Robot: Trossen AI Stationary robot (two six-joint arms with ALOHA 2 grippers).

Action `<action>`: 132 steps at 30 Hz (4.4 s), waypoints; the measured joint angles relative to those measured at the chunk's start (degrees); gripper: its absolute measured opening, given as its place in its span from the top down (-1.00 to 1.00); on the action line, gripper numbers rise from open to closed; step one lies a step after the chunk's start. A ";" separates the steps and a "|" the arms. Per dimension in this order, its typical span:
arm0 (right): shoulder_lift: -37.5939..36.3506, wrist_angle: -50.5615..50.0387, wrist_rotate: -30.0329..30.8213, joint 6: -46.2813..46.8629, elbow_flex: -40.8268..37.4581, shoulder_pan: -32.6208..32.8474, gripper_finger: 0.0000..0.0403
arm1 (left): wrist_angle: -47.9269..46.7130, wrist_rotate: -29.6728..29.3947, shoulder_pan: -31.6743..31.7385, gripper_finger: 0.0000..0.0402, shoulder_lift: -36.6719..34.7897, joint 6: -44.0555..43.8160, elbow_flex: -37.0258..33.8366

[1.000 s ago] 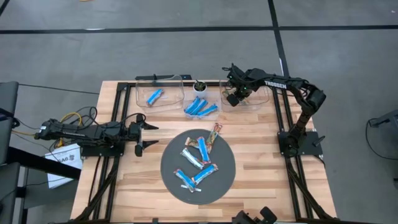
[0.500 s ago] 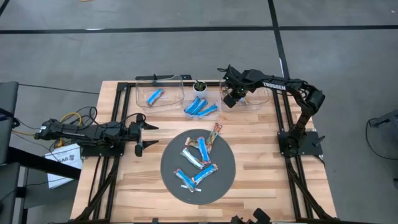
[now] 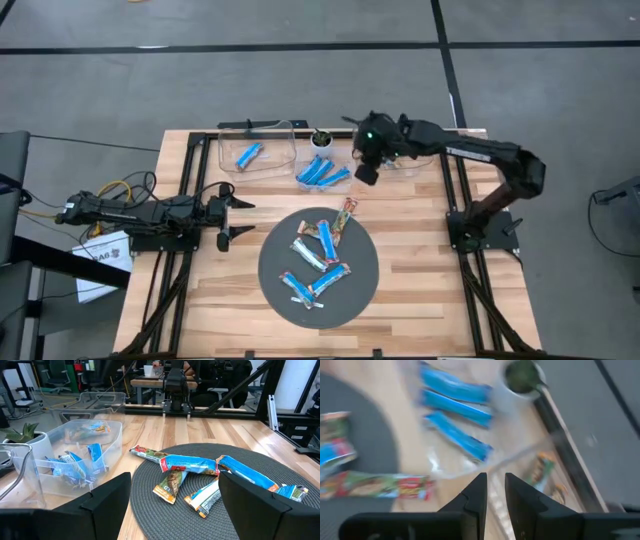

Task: Pick and place Granola Bars by type
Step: Put the yellow granola bar into the right transparent bin

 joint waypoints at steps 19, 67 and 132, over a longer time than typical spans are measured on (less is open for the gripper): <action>-0.04 1.12 -0.07 -10.23 0.02 27.20 0.70 | 0.00 -0.14 0.00 -0.47 -0.02 0.00 -0.01; 24.47 11.94 -8.90 -7.65 -0.04 40.93 0.22 | 0.00 -0.17 -0.02 -0.47 -0.02 0.02 -0.02; 24.44 15.93 -8.73 -6.01 -0.02 40.27 0.30 | 0.00 -0.17 -0.02 -0.47 -0.02 0.33 -0.02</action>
